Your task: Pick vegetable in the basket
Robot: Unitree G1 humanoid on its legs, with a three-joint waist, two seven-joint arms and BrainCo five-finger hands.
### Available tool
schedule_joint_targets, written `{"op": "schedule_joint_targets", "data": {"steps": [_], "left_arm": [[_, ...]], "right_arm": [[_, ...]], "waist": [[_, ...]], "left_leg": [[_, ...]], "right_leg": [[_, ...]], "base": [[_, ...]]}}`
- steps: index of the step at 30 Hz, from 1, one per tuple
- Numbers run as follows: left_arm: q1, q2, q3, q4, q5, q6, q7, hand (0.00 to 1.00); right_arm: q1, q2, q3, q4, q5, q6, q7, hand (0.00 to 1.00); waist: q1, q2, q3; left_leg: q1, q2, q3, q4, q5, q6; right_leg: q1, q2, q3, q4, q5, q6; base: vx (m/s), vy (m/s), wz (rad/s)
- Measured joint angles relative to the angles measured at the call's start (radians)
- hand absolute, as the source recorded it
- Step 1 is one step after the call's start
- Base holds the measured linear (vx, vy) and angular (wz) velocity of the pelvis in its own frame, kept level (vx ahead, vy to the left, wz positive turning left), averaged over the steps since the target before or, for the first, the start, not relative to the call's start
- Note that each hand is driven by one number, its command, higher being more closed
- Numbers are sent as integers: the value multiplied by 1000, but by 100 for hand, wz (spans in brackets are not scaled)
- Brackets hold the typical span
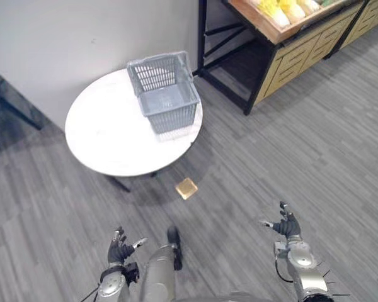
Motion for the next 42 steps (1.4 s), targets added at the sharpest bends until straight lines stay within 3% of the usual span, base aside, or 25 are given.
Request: {"op": "schedule_joint_targets", "data": {"steps": [1, 4, 6, 7, 8, 10, 11, 12, 13, 14, 15, 16, 18, 19, 20, 22, 24, 28, 29, 35, 38, 42], "left_arm": [[-4, 4, -1, -1, 0, 0, 12, 0], [-10, 20, -2, 0, 0, -5, 13, 0], [-28, 27, -11, 25, 0, -4, 13, 0], [-54, 33, -60, 85, 7, 0, 10, 0], [-50, 28, -63, 88, 14, 0, 10, 0], [-50, 27, -63, 93, 28, 0, 7, 0], [-52, 27, -66, 95, 38, 0, -6, 0], [-56, 24, -70, 104, 41, -1, -10, 0], [-62, 15, -82, 125, 48, 0, -12, 0], [-47, 14, -90, 128, 57, 0, -19, 0], [-34, 15, -89, 128, 59, 1, -23, 0], [-22, 19, -89, 132, 61, 2, -31, 0], [-15, 21, -89, 132, 64, 4, -32, 0], [-14, 20, -89, 132, 66, 6, -32, 0], [-8, 15, -91, 132, 68, 7, -33, 0], [-20, 30, -89, 133, 78, 8, -33, 0], [-36, 30, -97, 134, 85, 8, -33, 0], [-44, 41, -100, 134, 86, 3, -29, 0], [-44, 47, -102, 134, 86, 0, -28, 0], [-51, 59, -104, 134, 83, -6, -24, 0], [-84, 59, -104, 144, 69, -10, -17, 0], [-106, 59, -104, 153, 46, -24, -7, 0]], "right_arm": [[-18, 0, 29, -22, -19, -2, 0, 0], [-41, -1, 60, -110, -36, -18, 0, 0], [-42, -7, 61, -153, -54, -28, 0, 0], [-50, -80, 88, -230, -107, -36, 2, 0], [-59, -87, 87, -251, -128, -35, 3, 0], [-59, -91, 87, -295, -145, -38, 5, 0], [-54, -102, 88, -305, -152, -38, 6, 0], [-53, -112, 89, -305, -154, -38, 7, 0], [-53, -143, 100, -305, -174, -37, 9, 0], [-59, -176, 132, -312, -194, -39, 12, 0], [-68, -185, 147, -313, -205, -41, 16, 0], [-81, -192, 166, -316, -218, -46, 18, 0], [-101, -204, 202, -323, -248, -60, 19, 0], [-103, -208, 211, -322, -255, -60, 20, 0], [-110, -225, 233, -322, -271, -60, 20, 0], [-145, -226, 258, -309, -303, -60, 20, 0], [-202, -236, 278, -300, -330, -60, 15, 0], [-378, -241, 354, -209, -360, -65, -4, 0], [-421, -242, 376, -175, -367, -64, -5, 0], [-625, -262, 461, -52, -367, -59, -21, 0], [-697, -279, 493, 33, -367, -53, -24, 0], [-810, -283, 551, 171, -369, -39, -22, 0]], "waist": [[-6, 20, 5], [-37, 46, 17], [-58, 45, 18], [-64, 40, 17], [-50, 58, 13], [-54, 65, 14], [-57, 67, 16], [-58, 75, 22], [-59, 93, 39], [-44, 99, 39], [-40, 104, 35], [-38, 101, 29], [-23, 113, 27], [-22, 122, 23], [-25, 140, 18], [-24, 119, 25], [-23, 114, 26], [-12, 129, 35], [3, 131, 36], [8, 133, 81], [33, 140, 105], [36, 148, 125]], "left_leg": [[80, -2, -20, -41, -11, 4], [218, -4, -76, -138, -11, 4], [272, -5, -120, -164, -16, -3], [355, -10, -252, -114, -152, -97], [343, 17, -272, -92, -151, -102], [329, 40, -296, -68, -132, -132], [313, 59, -299, 7, -107, -175], [287, 75, -291, 94, -100, -187], [213, 126, -255, 315, -57, -186], [160, 184, -180, 441, -64, -146], [139, 197, -159, 451, -73, -133], [111, 195, -152, 412, -77, -126], [48, 184, -157, 180, -68, -133], [48, 181, -161, 106, -44, -152], [53, 177, -181, -34, 69, -168], [77, 151, -178, -101, 89, -173], [82, 134, -167, -139, 106, -163], [88, 101, -137, -203, 132, -149], [86, 100, -128, -220, 138, -147], [56, 85, -135, -267, 168, -137], [38, 81, -151, -292, 192, -136], [-4, 79, -187, -307, 218, -137]], "right_leg": [[-46, 8, -27, 23, -26, -35], [-161, 79, -74, -108, -70, -23], [-213, 138, -67, -333, -57, -5], [-205, 210, -4, -711, 235, -69], [-203, 222, -23, -690, 201, -92], [-196, 223, -64, -665, 167, -125], [-146, 227, -89, -685, 123, -113], [-109, 227, -108, -709, 106, -99], [-10, 239, -139, -777, 104, -106], [49, 259, -140, -829, 110, -106], [66, 261, -142, -847, 110, -106], [80, 259, -142, -866, 111, -106], [90, 258, -138, -907, 137, -90], [91, 260, -139, -909, 144, -90], [91, 277, -138, -909, 145, -85], [90, 263, -111, -929, 156, -64], [84, 244, -101, -948, 165, -50], [50, 228, -75, -959, 182, -31], [38, 227, -65, -965, 189, -31], [-1, 225, -68, -983, 210, -34], [-22, 226, -80, -984, 214, -35], [-50, 226, -109, -983, 214, -35]], "base": [[575, 167, 15], [548, 56, 57], [740, -162, 127], [959, -305, 150], [1004, -357, 154], [399, -182, 55], [322, -161, 63], [331, -160, 92], [207, -90, 55], [189, -65, 34], [138, -38, -3], [133, -16, -6], [224, 22, -14], [246, 76, -10], [174, 91, -11], [184, 133, -6], [101, 104, -4], [16, 61, -15], [-13, 56, -17], [-36, 19, 1], [-20, -7, 12], [-11, -13, 26]]}}
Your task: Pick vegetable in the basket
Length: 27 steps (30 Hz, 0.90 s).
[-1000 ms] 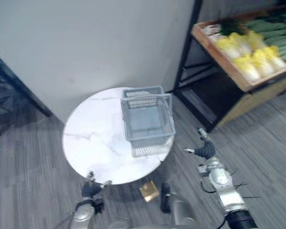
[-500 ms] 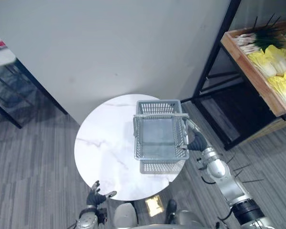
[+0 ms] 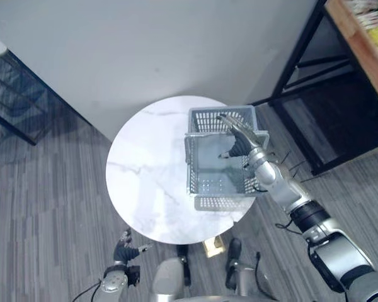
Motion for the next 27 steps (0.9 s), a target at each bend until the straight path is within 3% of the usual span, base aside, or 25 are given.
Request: {"op": "schedule_joint_targets", "data": {"steps": [1, 2, 6, 13, 22, 27], "left_arm": [[-7, 0, 0, 0, -1, -3, 0, 0], [-9, 0, 0, 0, -4, -3, 0, 0], [-26, 12, 0, 0, -32, -9, 1, 0], [-50, 17, -1, -3, -55, -25, 0, 0], [-42, 17, -4, -15, -64, -21, -2, 0], [-26, 16, -1, -94, -36, -17, -2, 0]], "right_arm": [[-40, -8, 8, 37, -10, 0, -2, 0], [-60, -16, 9, 50, -11, 1, 0, 100], [-196, -63, 39, 231, -39, 2, 1, 100], [-214, -114, 17, 261, -44, 8, 0, 100], [27, -177, -118, -40, -8, 11, 3, 100], [345, -144, -318, -268, 81, 12, 5, 100]], "waist": [[11, 7, 17], [17, 11, 22], [27, 27, 35], [34, 34, 54], [16, 31, 52], [-31, 20, 46]], "left_leg": [[-2, 0, -5, 0, 3, -1], [-3, 0, -8, 0, 3, -1], [-47, -7, -50, -13, 28, 0], [-49, -13, -72, -44, 53, 0], [15, -14, -42, -121, 79, -1], [70, -12, -39, -126, 74, -8]], "right_leg": [[0, 0, -4, 1, 0, 0], [0, 1, -6, 1, 0, 0], [-38, -4, -25, 19, -8, -8], [-65, -14, -25, 69, -34, -9], [-57, -9, 9, 72, -40, -7], [0, -3, 21, 56, -42, -3]], "base": [[-18, -10, 15], [-16, -7, 14], [-19, 7, 27], [-28, 0, 11], [30, 0, -8], [59, 2, -5]]}}
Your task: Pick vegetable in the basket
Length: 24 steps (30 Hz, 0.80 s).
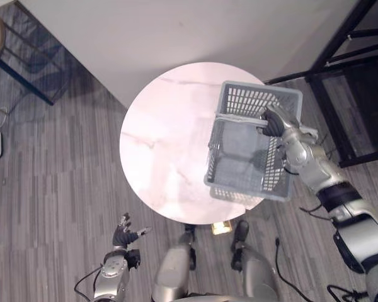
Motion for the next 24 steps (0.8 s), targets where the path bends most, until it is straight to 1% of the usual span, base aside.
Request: {"op": "schedule_joint_targets", "data": {"steps": [1, 2, 3, 4, 5, 6, 7, 8, 9, 10, 13, 14, 16, 19, 20, 21, 22, 24], "left_arm": [[3, 0, 1, -11, 8, 5, -1, 0], [4, 0, 2, -16, 8, 7, -1, 0], [16, -1, 7, -31, 9, 15, -3, 0], [26, -1, 11, -36, 9, 17, -3, 0], [45, -2, 18, -47, 10, 18, -5, 0], [62, -2, 24, -49, 11, 19, -10, 0], [72, -4, 26, -49, 13, 21, -16, 0], [89, -9, 30, -50, 18, 26, -23, 0], [95, -12, 30, -50, 19, 28, -25, 0], [108, -16, 38, -51, 31, 37, -27, 0], [118, -26, 69, -51, 41, 49, -41, 0], [122, -29, 76, -52, 44, 50, -43, 0], [141, -38, 96, -63, 47, 52, -44, 0], [153, -43, 103, -64, 47, 60, -44, 0], [157, -53, 117, -66, 46, 60, -44, 0], [160, -75, 146, -70, 46, 61, -42, 0], [159, -78, 151, -72, 46, 62, -42, 0], [150, -81, 159, -132, 44, 64, -38, 0]], "right_arm": [[78, 19, -48, -55, 24, 3, 0, 100], [116, 29, -69, -80, 40, 5, 1, 100], [198, 54, -113, -129, 72, 8, 4, 100], [229, 64, -128, -143, 81, 9, 8, 100], [289, 81, -165, -172, 103, 9, 17, 100], [342, 93, -198, -196, 124, 9, 19, 100], [373, 99, -218, -211, 138, 9, 20, 100], [427, 111, -255, -234, 161, 9, 21, 100], [450, 117, -272, -240, 169, 9, 23, 100], [488, 137, -306, -248, 196, 9, 34, 100], [553, 193, -358, -252, 211, 12, 53, 100], [563, 203, -361, -252, 216, 15, 58, 100], [595, 245, -372, -252, 237, 25, 62, 100], [618, 315, -404, -244, 280, 39, 60, 100], [619, 334, -407, -241, 294, 42, 59, 100], [618, 372, -412, -243, 317, 42, 53, 100], [618, 380, -412, -243, 320, 42, 52, 100], [619, 424, -411, -256, 356, 42, 31, 100]], "waist": [[-9, -5, -5], [-10, -9, -7], [-30, -19, -26], [-34, -24, -40], [-50, -34, -66], [-58, -43, -81], [-61, -46, -92], [-65, -51, -120], [-69, -54, -131], [-84, -58, -152], [-99, -61, -163], [-99, -61, -165], [-112, -59, -179], [-112, -60, -185], [-110, -62, -183], [-101, -69, -180], [-100, -71, -178], [-90, -92, -167]], "left_leg": [[12, 0, 6, 0, -4, -1], [18, 0, 11, 0, -5, -2], [31, 1, 21, 0, -12, -5], [31, 1, 22, 0, -13, -5], [38, 1, 27, 0, -18, -5], [57, 2, 38, 0, -25, -4], [67, 2, 45, 0, -29, -3], [73, 1, 56, 0, -34, -2], [75, 0, 61, 0, -36, -2], [79, -1, 70, 0, -37, 0], [114, 0, 100, 0, -48, -2], [121, 0, 107, 1, -51, 0], [127, 0, 127, 5, -59, -3], [141, 1, 173, 16, -66, 2], [146, 3, 194, 29, -76, 3], [145, 17, 236, 62, -97, 5], [141, 18, 242, 74, -103, 6], [53, 48, 281, 223, -164, 15]], "right_leg": [[10, 1, 7, -5, 0, 1], [14, 1, 12, -6, -1, 2], [21, 3, 23, -7, -3, 6], [21, 3, 24, -9, -3, 7], [28, 5, 32, -18, -2, 10], [47, 8, 43, -30, 1, 14], [54, 9, 50, -35, 3, 16], [56, 10, 62, -40, 5, 19], [56, 9, 68, -41, 6, 20], [59, 9, 76, -48, 11, 23], [89, 14, 105, -75, 27, 29], [93, 15, 111, -76, 27, 30], [94, 16, 132, -87, 33, 36], [90, 18, 180, -88, 54, 33], [89, 22, 199, -87, 61, 32], [85, 22, 227, -87, 77, 29], [83, 22, 233, -87, 78, 29], [28, 27, 264, -56, 92, 41]], "base": [[22, 6, -14], [14, 14, -23], [5, 13, -18], [15, 14, -19], [37, 10, -17], [35, 13, -23], [29, 18, -30], [14, 18, -25], [23, 29, -26], [15, 25, -16], [-4, 24, -27], [-20, 18, -32], [-23, 21, -33], [-12, 21, -44], [-35, 27, -78], [-37, 18, -66], [-70, 10, -69], [-116, -13, -42]]}}
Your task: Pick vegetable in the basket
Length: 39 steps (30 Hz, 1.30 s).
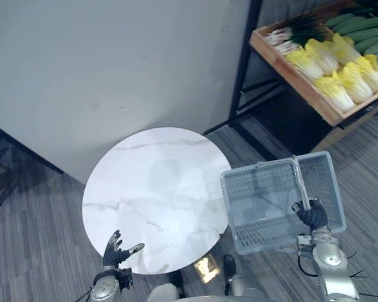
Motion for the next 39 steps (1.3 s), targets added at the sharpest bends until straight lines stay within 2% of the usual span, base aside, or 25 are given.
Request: {"op": "schedule_joint_targets", "data": {"steps": [1, 2, 3, 4, 5, 6, 7, 8, 9, 10, 11, 12, 13, 14, 15, 16, 17, 18, 20, 23, 25, 26, 27, 33, 39], "left_arm": [[-7, 0, 0, -15, 0, 0, 1, 0], [-20, -6, 6, -34, 0, -1, 5, 0], [-40, -5, 14, -35, 0, 0, 17, 0], [-41, -5, 16, -35, 1, 0, 20, 0], [-39, -6, 17, -36, 1, 1, 21, 0], [-36, -7, 17, -36, 1, 1, 22, 0], [-33, -13, 16, -38, 0, 1, 24, 0], [-28, -15, 18, -45, 0, 1, 37, 0], [-28, -26, 25, -45, -1, 2, 44, 0], [-25, -37, 21, -47, -3, 2, 43, 0], [-12, -59, 10, -56, -8, 1, 43, 0], [-8, -68, 6, -56, -9, 1, 43, 0], [-5, -90, -4, -55, -18, 3, 43, 0], [-2, -96, -13, -55, -19, 4, 43, 0], [2, -92, -24, -57, -27, 8, 43, 0], [1, -93, -24, -60, -30, 9, 43, 0], [5, -90, -24, -63, -28, 11, 40, 0], [8, -90, -24, -64, -28, 11, 40, 0], [31, -88, -22, -74, -28, 11, 39, 0], [39, -86, -23, -74, -28, 11, 39, 0], [37, -86, -25, -73, -28, 11, 38, 0], [36, -74, -25, -64, -28, 11, 39, 0], [38, -66, -25, -47, -26, 12, 39, 0], [31, -54, -24, -10, -19, 18, 40, 0], [17, -57, -24, -14, 6, 19, 41, 0]], "right_arm": [[-2, 3, 0, -3, 3, 0, -2, 100], [-10, 4, 0, -4, 15, 0, -6, 100], [-2, 11, 0, -7, 21, 0, -16, 100], [15, 14, 0, -7, 23, 1, -16, 100], [28, 17, 0, -7, 23, 1, -16, 100], [56, 18, 2, -7, 23, 1, -15, 100], [62, 18, 5, -7, 22, 1, -15, 100], [59, 18, 17, -7, 16, 1, -17, 100], [47, 16, 21, -7, 13, 1, -16, 100], [44, 16, 21, -7, 12, 1, -16, 100], [37, 15, 21, -7, 12, 1, -16, 100], [36, 13, 21, -6, 12, 1, -16, 100], [32, 0, 18, -6, 15, 1, -18, 100], [39, -7, 16, -4, 18, 1, -20, 100], [41, -6, 13, 5, 19, 6, -22, 100], [37, -6, 8, 6, 19, 7, -22, 100], [36, -1, 4, 6, 17, 16, -21, 100], [38, 0, 4, 6, 17, 17, -21, 100], [37, 6, 4, 3, 19, 20, -23, 100], [37, 10, -15, 3, 21, 20, -23, 100], [36, 12, -30, 5, 21, 21, -27, 100], [35, 23, -31, 17, 21, 21, -31, 100], [37, 28, -31, 38, 21, 19, -33, 100], [37, 32, -51, 149, 27, 27, -36, 100], [57, 71, -60, 134, 34, 28, -36, 100]], "waist": [[3, -4, 2], [23, 13, 6], [29, 9, 17], [32, 2, 20], [34, -3, 18], [35, -12, 17], [35, -19, 12], [40, -31, 5], [63, -20, 3], [70, -10, 0], [88, 1, -6], [90, 4, -6], [83, 28, 0], [75, 36, 4], [53, 28, 7], [55, 24, 12], [60, 9, 21], [60, 9, 20], [57, 11, 20], [55, 18, 15], [46, 31, 6], [34, 12, 7], [33, 2, 1], [32, 8, -7], [29, 4, -5]], "left_leg": [[-29, 5, 11, 38, -11, 6], [-73, 57, 26, 71, -22, 21], [-84, 68, 21, 90, -26, 28], [-80, 68, 9, 100, -26, 28], [-79, 66, 1, 107, -26, 28], [-92, 60, -35, 129, -21, 22], [-102, 58, -47, 135, -14, 15], [-136, 61, -63, 155, 10, -8], [-164, 77, -67, 148, 46, -24], [-176, 93, -67, 136, 68, -23], [-193, 116, -72, 105, 111, -27], [-199, 125, -76, 87, 135, -29], [-216, 147, -97, 54, 192, -35], [-216, 153, -104, 8, 268, -41], [-209, 140, -125, -101, 429, -57], [-215, 142, -124, -65, 398, -66], [-233, 136, -123, 130, 214, -17], [-233, 135, -122, 169, 181, -16], [-197, 139, -124, 357, -12, -15], [-89, 122, -126, 354, -129, -57], [-29, 96, -124, 202, -151, -76], [-2, 70, -123, 118, -136, -91], [6, 55, -122, 89, -113, -83], [24, 28, -87, 81, -107, -64], [39, 57, 27, 151, -160, -44]], "right_leg": [[-19, 3, 6, 4, 12, 21], [-57, 18, 7, 45, 3, 59], [-118, -6, -39, 318, -126, -22], [-114, -43, -53, 466, -197, -17], [-101, -70, -54, 541, -228, -3], [-43, -133, -39, 659, -272, 39], [-15, -149, -28, 665, -276, 45], [46, -159, -18, 587, -314, 78], [72, -127, -48, 490, -361, 85], [78, -111, -66, 447, -373, 85], [93, -84, -104, 370, -394, 59], [100, -71, -119, 340, -406, 40], [98, -38, -153, 326, -410, 20], [94, -22, -178, 334, -406, 11], [91, -25, -231, 310, -387, -35], [91, -25, -245, 302, -380, -53], [88, -32, -258, 296, -363, -78], [87, -34, -260, 294, -359, -80], [68, -35, -264, 293, -334, -89], [27, -32, -264, 292, -306, -83], [3, -30, -264, 292, -296, -68], [-9, -43, -260, 290, -285, -54], [-6, -48, -255, 266, -260, -47], [24, -56, -220, 191, -189, -21], [4, -21, -109, 162, -135, -14]], "base": [[-174, -27, -43], [-187, -13, -32], [-158, -47, -16], [-88, -66, 14], [-61, -155, 47], [-76, -164, 50], [-157, -312, 57], [-154, -296, 23], [-173, -282, 5], [-211, -256, -14], [-228, -254, -9], [-293, -339, 19], [-222, -233, 49], [-393, -305, 96], [-350, -217, 81], [-413, -242, 70], [-244, -143, 21], [-278, -156, 21], [-205, -74, 9], [-175, 42, 6], [-140, 92, 11], [-167, 132, 5], [-120, 113, 0], [-53, 108, -15], [-80, 59, -61]]}}
